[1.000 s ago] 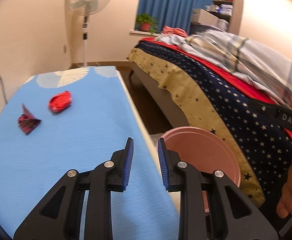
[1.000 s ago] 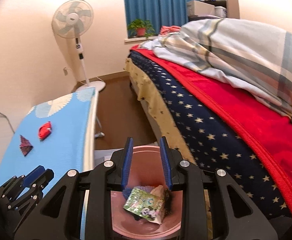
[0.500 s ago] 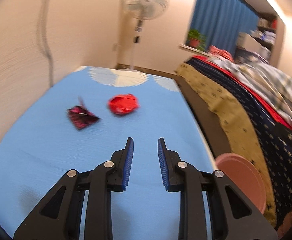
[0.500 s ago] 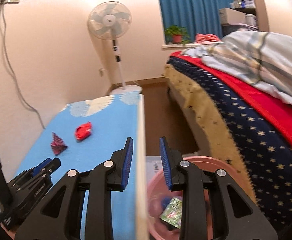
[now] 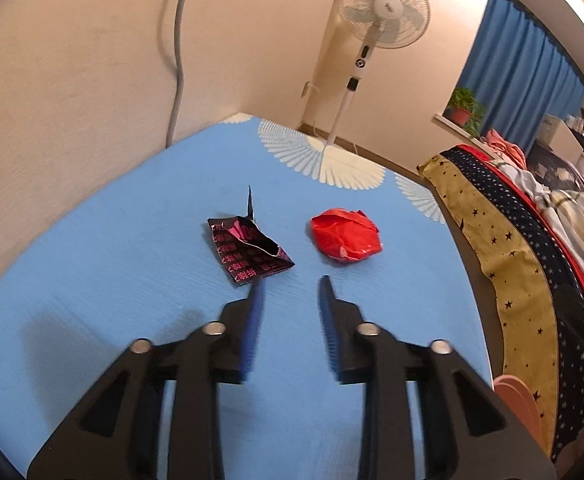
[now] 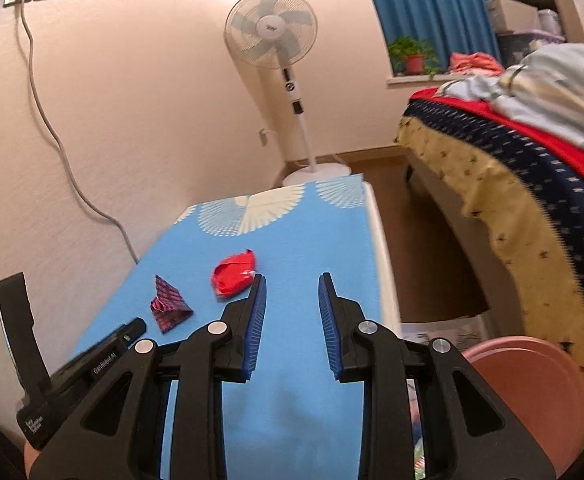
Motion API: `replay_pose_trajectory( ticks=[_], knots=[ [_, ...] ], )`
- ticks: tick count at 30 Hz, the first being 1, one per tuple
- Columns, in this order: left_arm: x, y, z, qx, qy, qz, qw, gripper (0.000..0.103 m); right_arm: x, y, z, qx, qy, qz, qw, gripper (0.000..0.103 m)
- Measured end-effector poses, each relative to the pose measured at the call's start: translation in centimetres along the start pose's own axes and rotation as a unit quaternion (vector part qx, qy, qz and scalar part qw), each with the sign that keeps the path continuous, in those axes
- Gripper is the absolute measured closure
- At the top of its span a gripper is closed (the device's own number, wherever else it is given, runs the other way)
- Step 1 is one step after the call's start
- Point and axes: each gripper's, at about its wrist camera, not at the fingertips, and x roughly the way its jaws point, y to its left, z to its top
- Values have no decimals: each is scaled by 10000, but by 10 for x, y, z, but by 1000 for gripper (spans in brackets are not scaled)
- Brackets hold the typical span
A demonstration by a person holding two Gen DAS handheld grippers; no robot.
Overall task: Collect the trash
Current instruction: 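Move both open tools back over the wrapper and red bag on the mattress, then grasp the red plastic bag with the right tool while the left tool grasps the pink-black wrapper, then carry the red bag and pink-black wrapper over the pink bin with both tools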
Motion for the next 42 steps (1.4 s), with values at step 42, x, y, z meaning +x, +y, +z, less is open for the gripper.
replay_pose_trajectory(
  ticks=[42],
  knots=[
    [25,-14,14,209,81,248,9994,96,114,32,17,-221,836,640,9942,91]
  ],
)
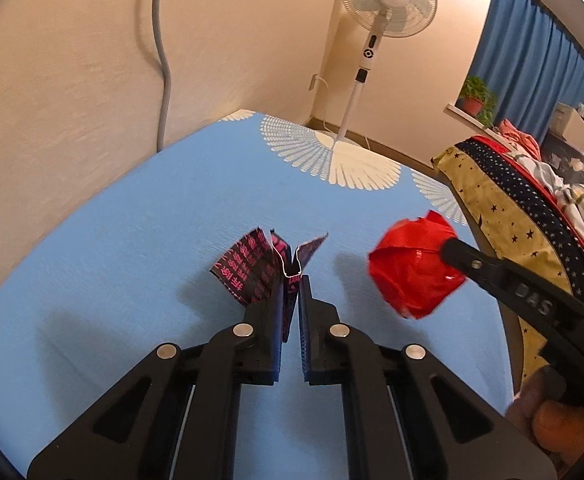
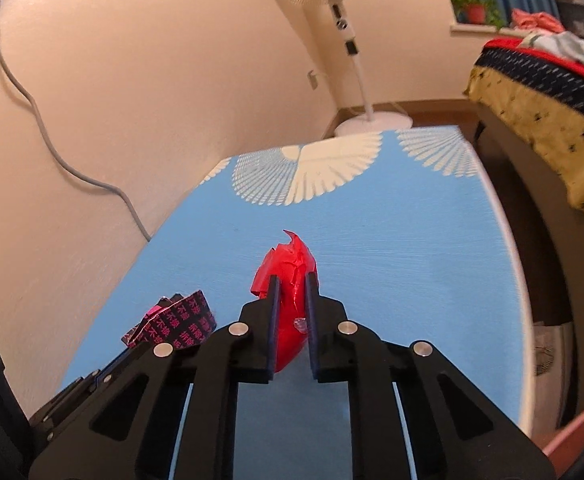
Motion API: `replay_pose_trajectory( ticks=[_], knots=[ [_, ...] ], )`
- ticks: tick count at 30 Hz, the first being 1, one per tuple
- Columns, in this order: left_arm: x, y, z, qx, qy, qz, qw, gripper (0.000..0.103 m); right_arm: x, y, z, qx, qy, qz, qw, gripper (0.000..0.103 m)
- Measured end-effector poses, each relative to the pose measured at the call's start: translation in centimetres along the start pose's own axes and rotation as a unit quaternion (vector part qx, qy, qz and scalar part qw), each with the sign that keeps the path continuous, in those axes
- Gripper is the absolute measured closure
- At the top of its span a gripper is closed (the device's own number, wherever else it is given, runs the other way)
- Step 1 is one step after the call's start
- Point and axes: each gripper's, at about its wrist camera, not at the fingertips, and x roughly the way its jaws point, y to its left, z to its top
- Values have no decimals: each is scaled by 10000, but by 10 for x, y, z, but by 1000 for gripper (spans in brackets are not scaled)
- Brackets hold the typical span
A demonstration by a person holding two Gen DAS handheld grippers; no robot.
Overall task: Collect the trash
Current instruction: 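Carry the red bag and pink-black wrapper over the pink bin with both tools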
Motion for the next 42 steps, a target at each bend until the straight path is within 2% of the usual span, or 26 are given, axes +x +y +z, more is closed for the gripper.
replay_pose_trajectory(
  ticks=[8,16,23,29,35,38,42],
  knots=[
    [-38,-13,-2,254,-149,-201,9994,96,-77,-2,-16,-60,-309,-434,9986,91],
    [-84,-40,-9,512,-236,-583,9967,96,-163,-19,-30,81,-650,-917,9936,91],
    [-125,-82,-13,923,-226,-1036,9901,96,-239,-32,-31,134,-999,-1354,9856,91],
    [-158,-116,-22,1337,-240,-1392,9809,96,-294,-49,-33,230,-1320,-1633,9774,91],
    [-166,-132,-40,1496,-248,-1718,9734,96,-315,-73,-50,391,-1448,-2005,9681,91],
    [-159,-133,-60,1523,-168,-1899,9698,96,-311,-88,-63,571,-1369,-2150,9653,91],
    [-145,-133,-85,1584,33,-1964,9676,96,-303,-108,-78,884,-1208,-2371,9599,91]
  ],
)
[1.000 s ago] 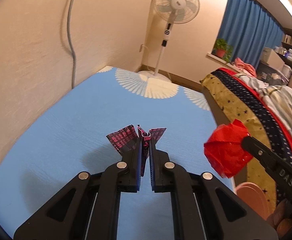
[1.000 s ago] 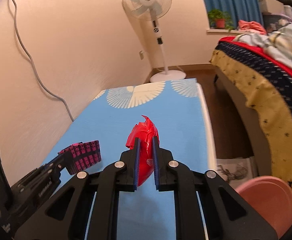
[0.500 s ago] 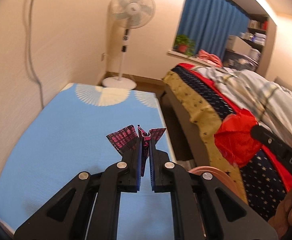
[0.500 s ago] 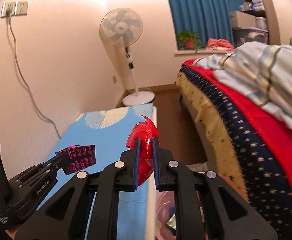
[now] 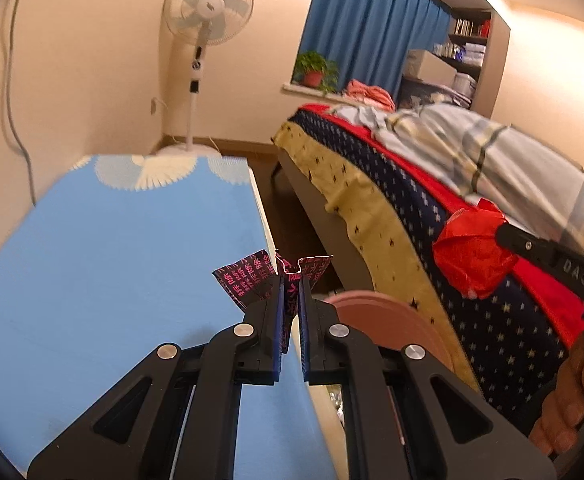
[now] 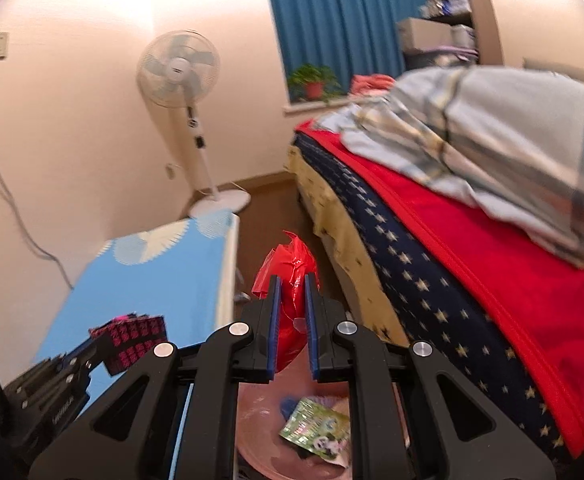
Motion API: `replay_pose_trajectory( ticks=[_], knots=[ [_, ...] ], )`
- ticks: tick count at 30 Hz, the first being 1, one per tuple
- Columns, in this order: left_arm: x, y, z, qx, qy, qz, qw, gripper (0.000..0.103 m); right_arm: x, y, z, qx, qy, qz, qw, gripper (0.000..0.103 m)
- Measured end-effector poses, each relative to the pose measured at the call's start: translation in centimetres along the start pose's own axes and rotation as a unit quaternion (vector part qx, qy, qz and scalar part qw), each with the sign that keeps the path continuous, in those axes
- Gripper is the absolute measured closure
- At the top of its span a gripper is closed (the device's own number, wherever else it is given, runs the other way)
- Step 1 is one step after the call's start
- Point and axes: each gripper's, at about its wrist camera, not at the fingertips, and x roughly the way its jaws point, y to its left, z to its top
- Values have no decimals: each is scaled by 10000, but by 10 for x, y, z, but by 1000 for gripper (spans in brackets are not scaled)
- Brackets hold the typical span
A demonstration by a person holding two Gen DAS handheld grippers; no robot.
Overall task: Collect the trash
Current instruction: 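Carry the red bag and pink-black wrapper over the pink bin with both tools, then open both tools over the pink bin to drop the red bag and wrapper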
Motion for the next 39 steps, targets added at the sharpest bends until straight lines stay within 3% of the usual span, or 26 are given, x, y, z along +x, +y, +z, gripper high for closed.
replay_pose_trajectory(
  ticks=[11,21,32,39],
  knots=[
    [33,-32,-22,346,172,-479,9981,96,19,-12,-7,23,177,-362,9992,91],
    [67,-45,-36,354,625,-807,9942,96,41,-17,-16,32,610,-586,9964,91],
    [100,-61,-56,525,1168,-938,9873,96,65,-22,-26,86,969,-696,9928,90],
    [100,-59,-56,568,1167,-932,9871,88,69,-24,-26,154,986,-693,9926,87]
  ],
)
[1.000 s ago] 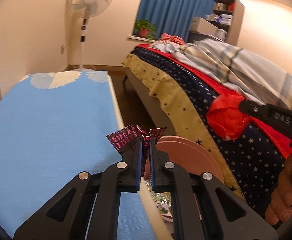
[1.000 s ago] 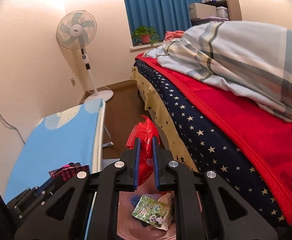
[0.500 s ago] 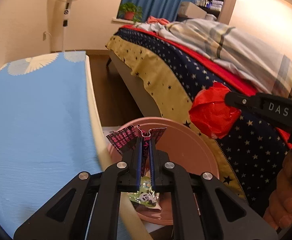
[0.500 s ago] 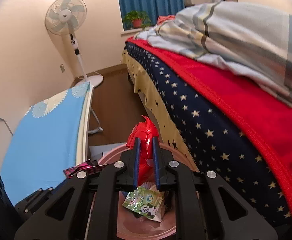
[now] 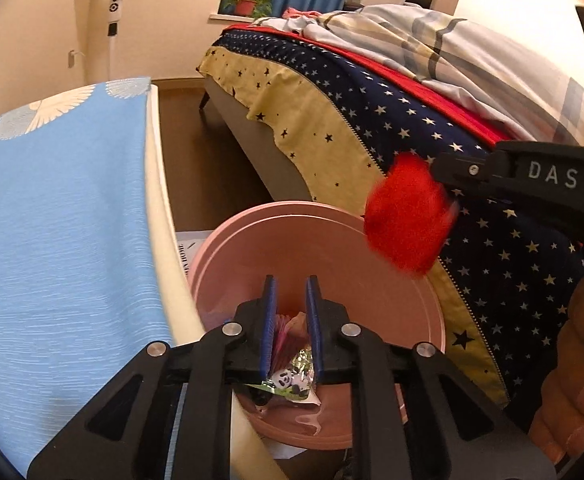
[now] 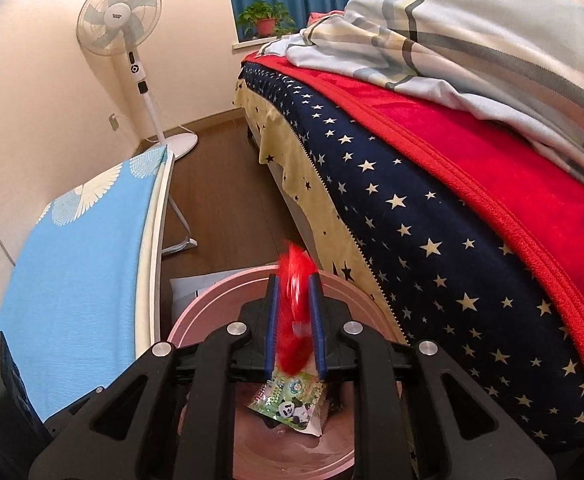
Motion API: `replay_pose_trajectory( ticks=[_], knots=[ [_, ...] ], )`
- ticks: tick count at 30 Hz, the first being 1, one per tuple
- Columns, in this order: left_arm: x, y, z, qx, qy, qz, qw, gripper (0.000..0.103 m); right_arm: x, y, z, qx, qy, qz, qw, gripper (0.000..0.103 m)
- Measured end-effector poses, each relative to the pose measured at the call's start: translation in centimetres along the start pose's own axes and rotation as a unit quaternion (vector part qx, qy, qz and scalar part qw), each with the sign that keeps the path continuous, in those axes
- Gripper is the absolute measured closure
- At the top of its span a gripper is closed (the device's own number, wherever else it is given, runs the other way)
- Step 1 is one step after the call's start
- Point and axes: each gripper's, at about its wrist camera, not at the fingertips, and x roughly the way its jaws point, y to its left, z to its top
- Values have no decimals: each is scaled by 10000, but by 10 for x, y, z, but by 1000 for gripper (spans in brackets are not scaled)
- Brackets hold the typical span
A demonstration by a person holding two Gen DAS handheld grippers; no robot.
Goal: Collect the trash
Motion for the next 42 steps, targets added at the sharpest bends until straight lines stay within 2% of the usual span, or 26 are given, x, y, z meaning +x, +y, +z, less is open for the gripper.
replay_pose_trajectory(
  ticks=[9,18,19,20,22,24,26,27,29,31,34,39,42],
  knots=[
    [-24,12,3,-80,-171,153,9997,88,-12,1,2,39,-176,217,9996,87],
    [-91,14,8,41,-686,298,9972,88,-66,2,5,-25,-791,598,9951,86],
    [-99,13,7,66,-736,328,9967,84,-76,4,5,-99,-892,638,9939,79],
    [-112,11,7,116,-813,371,9959,76,-86,5,5,-166,-991,677,9926,66],
    [-132,9,6,192,-959,443,9942,63,-104,7,3,-239,-1170,752,9900,56],
    [-157,4,8,302,-1115,506,9920,60,-119,8,-1,-276,-1290,811,9879,49],
    [-178,0,11,387,-1258,629,9893,45,-133,8,-8,-324,-1354,884,9863,38],
    [-190,-1,11,410,-1360,690,9875,41,-140,8,-13,-335,-1392,890,9857,35],
    [-209,-1,9,399,-1524,801,9843,30,-152,8,-24,-388,-1454,867,9848,21],
    [-230,3,1,293,-1666,999,9805,20,-164,9,-34,-408,-1518,822,9841,11],
    [-246,11,-14,142,-1720,1298,9764,11,-176,13,-50,-548,-1521,806,9835,6],
    [-256,24,-42,-120,-1641,1872,9685,8,-184,30,-86,-814,-1298,825,9847,5],
    [-259,33,-56,-346,-1492,2019,9674,8,-182,42,-104,-1010,-1196,845,9840,5]
  ],
)
